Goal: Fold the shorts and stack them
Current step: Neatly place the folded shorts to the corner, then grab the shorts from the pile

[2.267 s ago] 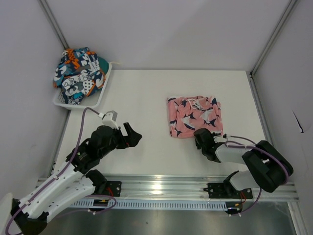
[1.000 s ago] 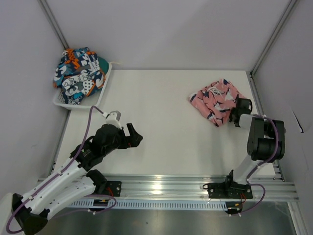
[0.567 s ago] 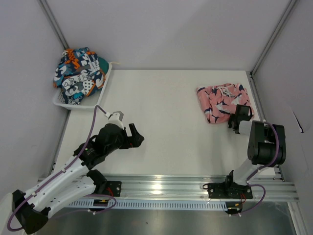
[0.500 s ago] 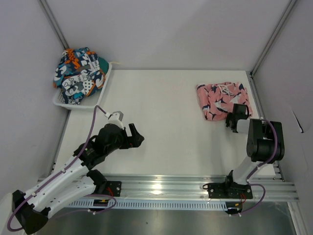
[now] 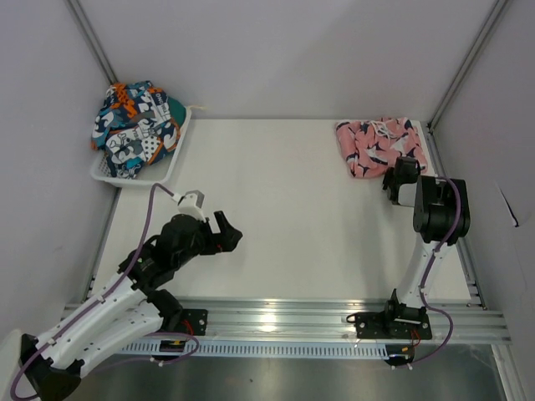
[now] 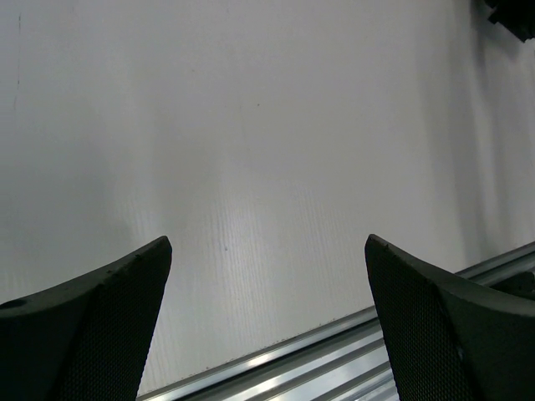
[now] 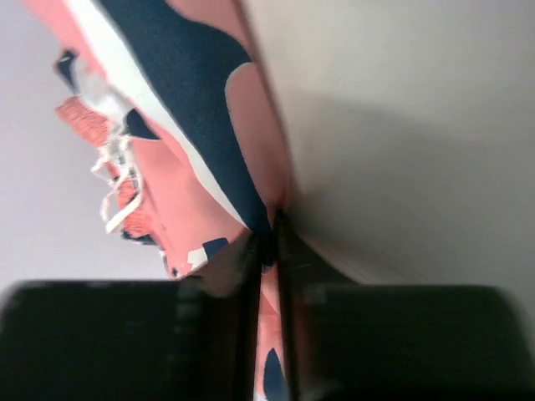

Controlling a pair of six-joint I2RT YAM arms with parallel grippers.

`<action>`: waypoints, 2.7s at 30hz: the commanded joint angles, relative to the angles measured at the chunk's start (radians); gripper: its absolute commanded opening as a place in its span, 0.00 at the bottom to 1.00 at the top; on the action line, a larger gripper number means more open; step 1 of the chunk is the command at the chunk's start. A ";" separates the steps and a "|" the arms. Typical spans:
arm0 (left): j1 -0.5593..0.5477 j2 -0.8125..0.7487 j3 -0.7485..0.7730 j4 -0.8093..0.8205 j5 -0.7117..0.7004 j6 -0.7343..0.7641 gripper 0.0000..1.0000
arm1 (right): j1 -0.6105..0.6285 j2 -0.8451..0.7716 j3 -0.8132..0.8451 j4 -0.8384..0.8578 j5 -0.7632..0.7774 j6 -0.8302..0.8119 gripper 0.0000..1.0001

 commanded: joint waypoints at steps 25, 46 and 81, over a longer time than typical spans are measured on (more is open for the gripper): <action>0.209 0.142 0.256 -0.038 -0.059 0.119 0.99 | 0.106 -0.634 -0.209 -0.371 -0.199 -0.858 0.93; 0.977 0.724 0.746 -0.046 0.226 -0.130 0.99 | 0.547 -0.639 -0.376 -0.081 0.000 -1.139 0.94; 1.046 1.500 1.220 0.295 0.009 -0.338 0.33 | 0.423 -0.547 -0.425 0.106 -0.213 -1.008 0.98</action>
